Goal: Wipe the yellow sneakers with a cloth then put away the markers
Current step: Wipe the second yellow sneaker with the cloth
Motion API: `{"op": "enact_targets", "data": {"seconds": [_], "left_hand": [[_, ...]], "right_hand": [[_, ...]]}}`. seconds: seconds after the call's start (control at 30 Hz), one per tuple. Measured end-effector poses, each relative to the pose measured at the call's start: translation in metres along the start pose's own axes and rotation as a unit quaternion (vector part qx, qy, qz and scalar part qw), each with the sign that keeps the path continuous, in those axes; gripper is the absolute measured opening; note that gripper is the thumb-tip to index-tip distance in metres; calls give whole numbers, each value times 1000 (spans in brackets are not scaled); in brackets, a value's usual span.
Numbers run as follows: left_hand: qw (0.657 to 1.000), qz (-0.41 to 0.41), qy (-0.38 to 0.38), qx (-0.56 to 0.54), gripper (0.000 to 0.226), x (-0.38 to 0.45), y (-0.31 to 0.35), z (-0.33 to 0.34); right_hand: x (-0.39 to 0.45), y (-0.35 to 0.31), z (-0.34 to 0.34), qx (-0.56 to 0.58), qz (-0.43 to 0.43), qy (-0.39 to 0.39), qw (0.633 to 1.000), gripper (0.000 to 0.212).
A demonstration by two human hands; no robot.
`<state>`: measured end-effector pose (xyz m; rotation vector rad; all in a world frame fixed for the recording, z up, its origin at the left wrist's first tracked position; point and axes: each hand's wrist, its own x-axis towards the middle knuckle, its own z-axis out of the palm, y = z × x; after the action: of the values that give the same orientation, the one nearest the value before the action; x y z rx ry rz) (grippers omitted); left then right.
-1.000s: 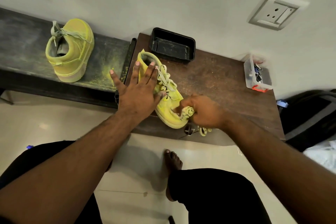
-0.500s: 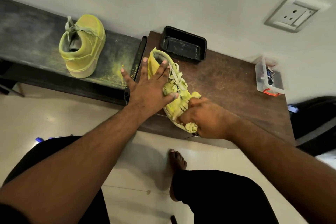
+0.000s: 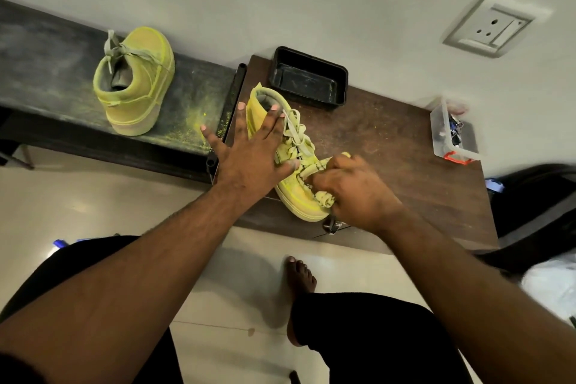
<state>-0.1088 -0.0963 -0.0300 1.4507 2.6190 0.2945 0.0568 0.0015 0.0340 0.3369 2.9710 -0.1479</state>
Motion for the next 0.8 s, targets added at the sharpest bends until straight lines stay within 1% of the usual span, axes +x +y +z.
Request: {"op": "enact_targets", "data": {"seconds": [0.1, 0.2, 0.27, 0.33, 0.4, 0.53, 0.63, 0.67, 0.7, 0.73, 0.77, 0.8], "left_hand": [[1000, -1, 7, 8, 87, 0, -1, 2], [1000, -3, 7, 1, 87, 1, -1, 3], [1000, -1, 6, -1, 87, 1, -1, 2], [1000, 0, 3, -11, 87, 1, -2, 2], [1000, 0, 1, -17, 87, 1, -2, 1], [1000, 2, 3, -7, 87, -1, -1, 1], [1000, 1, 4, 6, 87, 0, 0, 2], [1000, 0, 6, 10, 87, 0, 0, 1], [1000, 0, 9, 12, 87, 0, -1, 1], [1000, -1, 10, 11, 87, 0, -2, 2], [1000, -1, 11, 9, 87, 0, -2, 2], [1000, -1, 11, 7, 87, 0, -2, 3]], "right_hand": [[-13, 2, 12, 17, 38, -7, 999, 37], [-26, 1, 1, 11, 106, -45, 993, 45], [-27, -3, -9, 5, 153, -44, 987, 38], [-24, -10, -14, 38, 181, -4, 983, 28], [-16, -16, -9, 71, 180, 31, 981, 31], [-1, -27, 12, 6, 92, -9, 996, 44], [3, -33, 6, -28, 107, -28, 993, 47], [3, -32, 2, -12, 143, -49, 988, 45], [6, -29, -5, 31, 201, -74, 976, 41], [8, -23, -13, 91, 264, -93, 956, 34], [9, -15, -20, 146, 313, -101, 933, 24], [9, -7, -24, 173, 338, -92, 920, 15]]}}
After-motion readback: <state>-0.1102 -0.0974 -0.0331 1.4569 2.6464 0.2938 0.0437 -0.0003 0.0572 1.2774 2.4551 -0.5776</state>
